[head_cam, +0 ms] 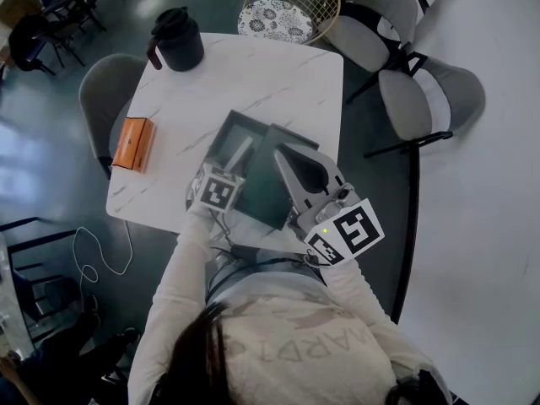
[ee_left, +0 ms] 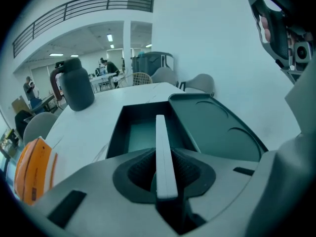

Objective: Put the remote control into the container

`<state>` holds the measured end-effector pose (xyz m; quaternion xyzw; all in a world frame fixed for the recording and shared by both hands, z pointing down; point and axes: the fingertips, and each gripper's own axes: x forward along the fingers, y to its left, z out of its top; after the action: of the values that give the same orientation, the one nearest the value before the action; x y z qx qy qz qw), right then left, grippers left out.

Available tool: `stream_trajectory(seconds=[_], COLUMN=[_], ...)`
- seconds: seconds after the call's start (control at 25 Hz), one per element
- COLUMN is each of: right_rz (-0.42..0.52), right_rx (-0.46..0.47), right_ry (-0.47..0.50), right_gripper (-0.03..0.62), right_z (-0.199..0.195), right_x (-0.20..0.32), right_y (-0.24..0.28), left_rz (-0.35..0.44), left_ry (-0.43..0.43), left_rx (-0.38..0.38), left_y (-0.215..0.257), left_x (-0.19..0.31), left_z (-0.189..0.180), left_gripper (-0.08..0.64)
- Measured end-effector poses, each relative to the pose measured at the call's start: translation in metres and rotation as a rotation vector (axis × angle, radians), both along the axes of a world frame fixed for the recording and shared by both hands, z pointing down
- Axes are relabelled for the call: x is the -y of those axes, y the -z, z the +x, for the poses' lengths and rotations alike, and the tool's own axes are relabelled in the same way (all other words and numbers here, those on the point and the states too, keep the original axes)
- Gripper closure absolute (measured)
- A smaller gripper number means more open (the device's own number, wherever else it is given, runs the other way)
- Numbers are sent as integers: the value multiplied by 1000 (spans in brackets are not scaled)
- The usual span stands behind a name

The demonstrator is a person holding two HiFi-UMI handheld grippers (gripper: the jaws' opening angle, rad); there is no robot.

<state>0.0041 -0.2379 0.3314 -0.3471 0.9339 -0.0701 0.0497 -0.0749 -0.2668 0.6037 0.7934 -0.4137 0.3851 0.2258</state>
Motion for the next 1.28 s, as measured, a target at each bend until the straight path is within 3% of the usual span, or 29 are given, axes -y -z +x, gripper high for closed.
stream_trajectory(seconds=[0.32, 0.6, 0.88, 0.96, 1.12, 1.28], right_rz=[-4, -9, -8, -8, -10, -11], right_rx=[-8, -10, -11, -13, -15, -17], right_ry=[-7, -11, -8, -7, -10, -16], right_gripper=[575, 575, 575, 575, 575, 575], right_z=[4, 6, 4, 4, 5, 6], right_x=[-1, -1, 1, 1, 3, 4], right_y=[-3, -5, -5, -5, -5, -6], left_rz=[-58, -70, -69, -99, -199, -302], left_ry=[-36, -18, -35, -21, 24, 59], left_rx=[77, 7, -4, -39, -204, -315], left_y=[-9, -12, -15, -16, -14, -15], left_x=[11, 11, 14, 15, 18, 18], left_z=[4, 6, 2, 1, 9, 9], left_gripper=[474, 474, 473, 473, 474, 474])
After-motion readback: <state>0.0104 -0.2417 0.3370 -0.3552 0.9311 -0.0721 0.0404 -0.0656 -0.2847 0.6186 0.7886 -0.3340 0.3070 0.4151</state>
